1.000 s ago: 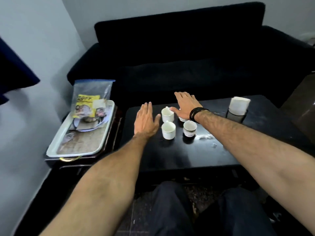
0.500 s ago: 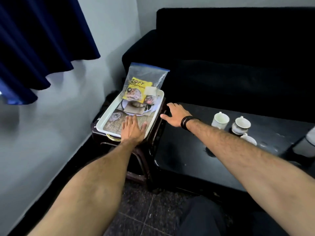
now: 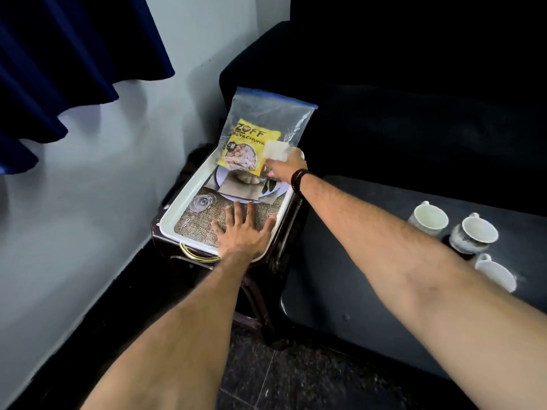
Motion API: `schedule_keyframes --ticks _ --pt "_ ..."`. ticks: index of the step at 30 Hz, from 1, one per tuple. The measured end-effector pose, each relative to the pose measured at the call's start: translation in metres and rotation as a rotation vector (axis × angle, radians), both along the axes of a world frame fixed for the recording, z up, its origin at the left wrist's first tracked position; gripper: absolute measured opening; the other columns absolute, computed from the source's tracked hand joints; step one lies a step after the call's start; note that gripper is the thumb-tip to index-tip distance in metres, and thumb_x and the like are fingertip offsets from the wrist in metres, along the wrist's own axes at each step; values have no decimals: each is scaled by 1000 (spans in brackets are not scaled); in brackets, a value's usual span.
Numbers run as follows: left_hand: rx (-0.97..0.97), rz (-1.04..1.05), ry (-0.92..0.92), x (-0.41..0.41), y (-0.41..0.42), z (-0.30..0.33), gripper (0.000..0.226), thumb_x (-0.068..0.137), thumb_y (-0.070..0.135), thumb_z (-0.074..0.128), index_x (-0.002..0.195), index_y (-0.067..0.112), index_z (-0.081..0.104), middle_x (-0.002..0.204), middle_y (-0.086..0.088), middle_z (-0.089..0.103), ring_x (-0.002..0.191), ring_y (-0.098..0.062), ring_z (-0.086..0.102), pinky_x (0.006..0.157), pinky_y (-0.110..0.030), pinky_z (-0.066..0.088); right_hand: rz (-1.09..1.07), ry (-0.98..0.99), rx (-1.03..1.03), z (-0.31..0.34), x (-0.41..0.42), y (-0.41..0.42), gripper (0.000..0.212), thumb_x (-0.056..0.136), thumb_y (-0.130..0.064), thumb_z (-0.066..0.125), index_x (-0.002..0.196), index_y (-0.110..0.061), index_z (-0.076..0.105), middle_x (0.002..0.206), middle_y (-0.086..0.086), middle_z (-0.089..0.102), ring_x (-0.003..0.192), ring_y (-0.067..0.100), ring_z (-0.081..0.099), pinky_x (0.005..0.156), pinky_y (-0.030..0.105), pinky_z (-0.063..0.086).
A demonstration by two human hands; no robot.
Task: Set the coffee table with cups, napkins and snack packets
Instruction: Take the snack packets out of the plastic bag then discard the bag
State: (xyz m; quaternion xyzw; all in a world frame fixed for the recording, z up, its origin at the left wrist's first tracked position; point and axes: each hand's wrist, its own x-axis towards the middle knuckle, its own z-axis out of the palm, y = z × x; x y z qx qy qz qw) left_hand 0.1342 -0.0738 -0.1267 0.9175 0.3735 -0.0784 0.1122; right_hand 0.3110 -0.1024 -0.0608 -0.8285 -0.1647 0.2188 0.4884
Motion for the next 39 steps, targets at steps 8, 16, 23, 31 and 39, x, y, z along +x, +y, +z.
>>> schedule_keyframes --ticks 8,16,23,31,39 --pt "40 29 -20 -1 2 1 92 78 85 -3 153 32 -8 161 -2 -17 148 -21 -15 116 -60 -10 -267 398 260 -4 22 39 80 62 -61 79 116 -4 63 90 5 74 56 11 62 42 20 40" --pt "38 33 -51 -1 -1 0 90 79 84 2 153 34 -3 162 0 -12 150 -20 -8 115 -58 -8 -152 93 189 14 22 21 40 93 -36 58 100 3 67 82 10 68 55 12 67 49 8 48" --pt "11 52 -173 -7 -14 19 91 88 76 14 155 16 -2 163 -12 9 150 -25 8 121 -48 6 -307 -127 279 93 50 -90 40 89 -48 62 84 -9 74 89 8 74 78 18 68 72 29 54" --pt "-108 32 -531 17 -87 87 73 94 58 39 151 16 21 150 -15 40 136 -31 40 110 -46 34 -344 -125 160 61 -7 -191 29 93 -32 60 86 -8 73 93 9 74 93 25 70 65 18 45" --pt "-455 76 -638 41 -145 137 71 77 79 48 112 18 57 91 4 65 82 -14 62 66 -26 44 -77 -9 -146 -8 -89 -234 48 96 -40 50 119 -1 64 122 22 64 116 34 60 95 36 49"
